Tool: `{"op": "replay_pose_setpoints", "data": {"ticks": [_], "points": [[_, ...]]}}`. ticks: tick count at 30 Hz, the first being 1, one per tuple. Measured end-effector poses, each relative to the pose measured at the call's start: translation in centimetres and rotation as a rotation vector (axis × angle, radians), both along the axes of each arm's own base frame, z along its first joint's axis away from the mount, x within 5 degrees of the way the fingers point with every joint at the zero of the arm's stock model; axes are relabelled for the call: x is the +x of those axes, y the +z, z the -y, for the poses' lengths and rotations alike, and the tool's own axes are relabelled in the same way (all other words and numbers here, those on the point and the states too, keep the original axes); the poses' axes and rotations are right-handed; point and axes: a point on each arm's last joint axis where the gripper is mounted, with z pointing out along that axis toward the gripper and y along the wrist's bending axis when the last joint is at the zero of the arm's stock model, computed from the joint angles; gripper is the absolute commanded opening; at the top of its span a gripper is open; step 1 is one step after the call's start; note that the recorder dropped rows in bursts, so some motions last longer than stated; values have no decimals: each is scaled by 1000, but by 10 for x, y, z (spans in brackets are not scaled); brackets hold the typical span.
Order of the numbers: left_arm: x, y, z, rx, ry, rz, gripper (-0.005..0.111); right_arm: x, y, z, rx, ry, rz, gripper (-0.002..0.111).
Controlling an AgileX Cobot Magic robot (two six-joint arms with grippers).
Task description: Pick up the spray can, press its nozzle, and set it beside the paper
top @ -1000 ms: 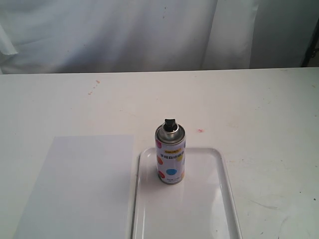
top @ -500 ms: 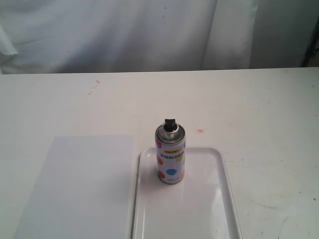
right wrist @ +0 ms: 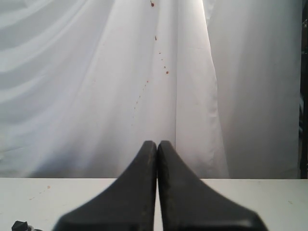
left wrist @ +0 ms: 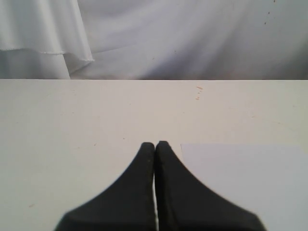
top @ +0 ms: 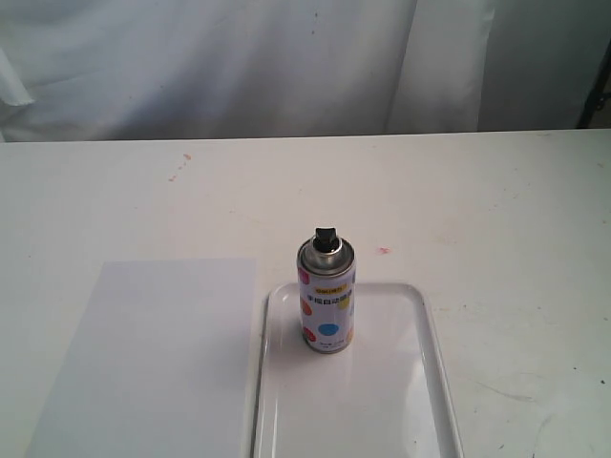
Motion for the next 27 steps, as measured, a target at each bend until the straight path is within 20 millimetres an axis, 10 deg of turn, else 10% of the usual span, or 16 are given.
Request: {"op": "replay_pose_setpoints", "data": {"ticks": [27], "points": [[0, 0, 0, -2, 0, 0, 0, -2, -2, 2, -19, -31, -5, 0]]}}
